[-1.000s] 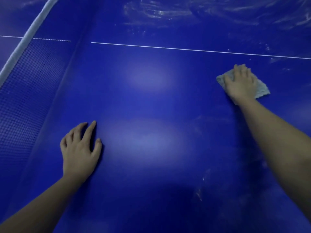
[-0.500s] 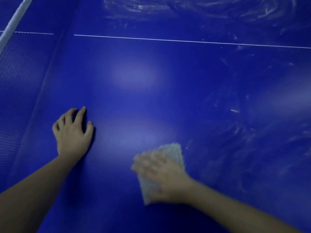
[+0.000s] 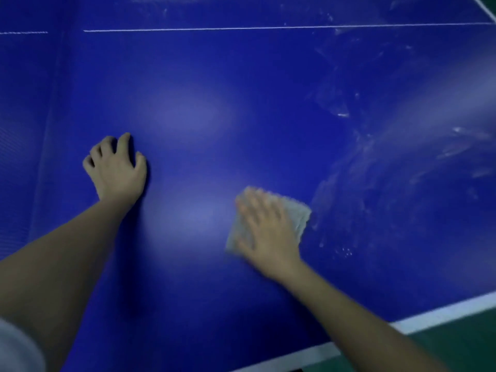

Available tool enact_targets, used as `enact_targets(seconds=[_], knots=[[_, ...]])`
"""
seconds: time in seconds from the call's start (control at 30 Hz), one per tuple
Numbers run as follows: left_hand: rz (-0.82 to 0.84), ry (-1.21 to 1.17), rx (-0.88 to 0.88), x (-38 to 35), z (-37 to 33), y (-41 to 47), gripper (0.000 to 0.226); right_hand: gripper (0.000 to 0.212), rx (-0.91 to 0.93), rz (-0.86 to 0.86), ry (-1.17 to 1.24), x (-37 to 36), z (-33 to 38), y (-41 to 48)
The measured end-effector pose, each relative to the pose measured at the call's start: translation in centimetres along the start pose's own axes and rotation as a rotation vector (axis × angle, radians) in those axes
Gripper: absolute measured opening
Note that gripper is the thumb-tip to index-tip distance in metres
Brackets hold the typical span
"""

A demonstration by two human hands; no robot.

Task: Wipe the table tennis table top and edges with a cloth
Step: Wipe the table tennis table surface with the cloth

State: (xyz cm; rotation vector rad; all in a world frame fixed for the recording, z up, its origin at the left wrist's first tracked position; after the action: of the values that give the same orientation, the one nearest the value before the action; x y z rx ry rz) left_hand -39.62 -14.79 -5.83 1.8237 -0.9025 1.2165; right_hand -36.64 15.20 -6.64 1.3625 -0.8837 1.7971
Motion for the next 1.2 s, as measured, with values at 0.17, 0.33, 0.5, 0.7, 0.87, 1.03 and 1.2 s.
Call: enact_targets(seconds=[0.17,0.33,0.5,0.7,0.87,1.03,1.2], knots=[[0.057,0.001,-0.191,0.7,-2.9,-0.9,0.036,0.063,0.525,0.186,-0.121,-2.5,4.6,-10.2],[0.204,-0.108,-0.457,-0.4,-11.7,-5.8,0.051,0.060,-0.006,0.072,-0.084,1.4,-7.4,-3.6],[0.329,-0.057,-0.565,-3.4,-17.8,-10.1,0.049,0.060,-0.553,-0.048,-0.045,2.7,-13.7,-3.8],[0.317,-0.038,-0.549,-3.3,-18.3,-10.1,0.053,0.061,-0.208,-0.023,-0.100,-0.1,-2.7,-11.2],[0.336,-0.020,-0.538,-3.2,-18.0,-10.3,0.055,0.059,0.197,0.164,-0.127,-1.0,-3.4,-12.8],[0.350,-0.019,-0.521,-2.8,-18.4,-10.3,0.055,0.059,-0.332,0.021,-0.019,3.8,-19.0,-8.2],[0.366,-0.016,-0.510,-2.7,-18.2,-10.4,0.055,0.058,-0.904,-0.169,-0.045,5.0,-23.6,-9.6]])
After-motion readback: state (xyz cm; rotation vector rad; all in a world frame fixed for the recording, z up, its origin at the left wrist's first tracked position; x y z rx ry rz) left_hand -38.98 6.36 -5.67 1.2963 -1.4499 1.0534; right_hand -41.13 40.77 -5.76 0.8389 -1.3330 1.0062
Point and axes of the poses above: each hand's wrist, its own y-axis towards the middle knuckle, its own x-axis out of the back of the hand, z = x × y, the point moved 9 cm from there along y, towards the middle knuckle, and after that the axes turned 7 degrees about -x, right-handed, at the moved point
